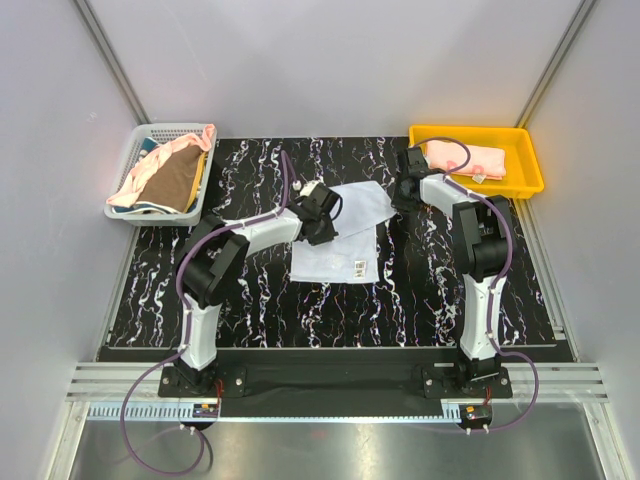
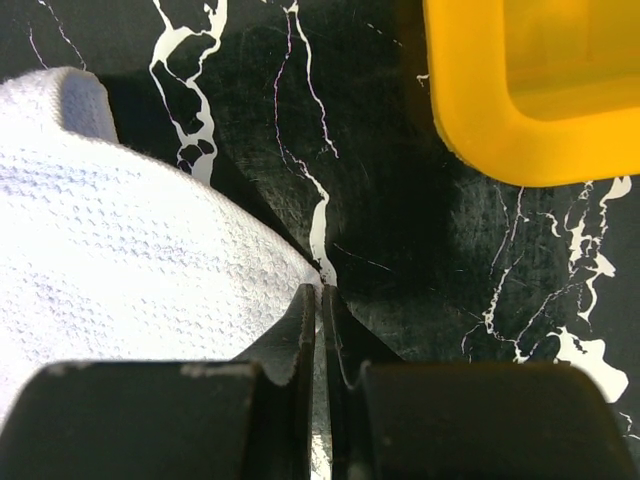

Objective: Fold and stack the towels
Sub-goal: Fold the towel

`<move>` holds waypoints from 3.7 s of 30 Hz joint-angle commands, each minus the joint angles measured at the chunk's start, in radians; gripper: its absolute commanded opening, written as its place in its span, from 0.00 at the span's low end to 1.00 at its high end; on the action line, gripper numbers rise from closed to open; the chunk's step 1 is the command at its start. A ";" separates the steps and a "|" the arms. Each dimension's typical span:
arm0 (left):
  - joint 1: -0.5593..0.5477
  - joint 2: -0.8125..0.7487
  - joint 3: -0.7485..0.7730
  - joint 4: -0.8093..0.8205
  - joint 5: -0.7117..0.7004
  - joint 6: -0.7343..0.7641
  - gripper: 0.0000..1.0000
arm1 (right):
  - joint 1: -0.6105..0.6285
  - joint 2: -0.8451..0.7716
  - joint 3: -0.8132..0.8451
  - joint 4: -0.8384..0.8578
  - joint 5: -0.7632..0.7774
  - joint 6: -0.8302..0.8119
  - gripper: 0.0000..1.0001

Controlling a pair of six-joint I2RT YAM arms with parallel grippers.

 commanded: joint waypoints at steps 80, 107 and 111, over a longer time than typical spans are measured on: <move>0.175 -0.582 -0.431 0.043 0.134 0.114 0.00 | 0.154 -0.675 -0.549 0.015 -0.247 0.184 0.00; 0.123 -0.544 -0.548 0.097 0.150 0.097 0.00 | 0.210 -0.667 -0.698 0.092 -0.230 0.217 0.00; 0.123 -0.582 -0.501 0.052 0.127 0.115 0.00 | 0.210 -0.712 -0.648 0.023 -0.202 0.201 0.00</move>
